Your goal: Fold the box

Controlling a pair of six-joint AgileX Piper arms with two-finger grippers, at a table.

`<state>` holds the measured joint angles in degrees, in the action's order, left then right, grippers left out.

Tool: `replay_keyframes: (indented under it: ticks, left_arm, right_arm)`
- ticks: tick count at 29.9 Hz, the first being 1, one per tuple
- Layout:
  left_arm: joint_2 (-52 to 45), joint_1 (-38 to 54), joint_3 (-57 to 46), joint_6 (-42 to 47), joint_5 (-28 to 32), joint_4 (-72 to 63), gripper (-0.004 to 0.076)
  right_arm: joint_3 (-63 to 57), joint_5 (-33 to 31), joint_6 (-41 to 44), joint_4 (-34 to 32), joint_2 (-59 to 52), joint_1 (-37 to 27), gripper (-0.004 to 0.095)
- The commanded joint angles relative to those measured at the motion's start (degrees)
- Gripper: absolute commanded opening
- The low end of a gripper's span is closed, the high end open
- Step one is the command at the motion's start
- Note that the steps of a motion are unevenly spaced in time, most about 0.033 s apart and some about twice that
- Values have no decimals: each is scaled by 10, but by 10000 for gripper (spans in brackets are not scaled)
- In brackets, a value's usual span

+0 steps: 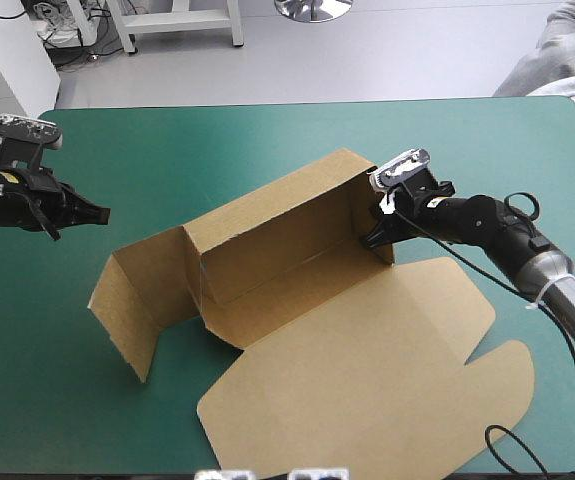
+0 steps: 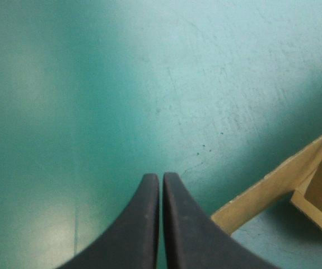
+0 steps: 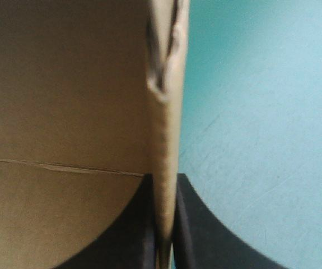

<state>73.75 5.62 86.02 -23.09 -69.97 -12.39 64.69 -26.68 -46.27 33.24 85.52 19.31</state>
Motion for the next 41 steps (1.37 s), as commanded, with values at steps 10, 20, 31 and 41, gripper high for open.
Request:
replay_keyframes:
  ticks: [10, 20, 31, 41]
  left_arm:
    - [-54, 5, -38, 17, 48, 26, 5]
    - [-55, 5, -39, 19, 50, 31, 5]
    - [-55, 5, -53, 19, 64, 30, 5]
    - [-55, 5, -53, 19, 78, 30, 5]
  right_arm:
    - [156, -287, 224, -220, -17, -3, -19]
    - [286, -431, 296, -224, 116, -3, -19]
    - [470, -451, 331, -224, 273, -3, -19]
    - [514, -451, 339, -226, 302, -3, 303]
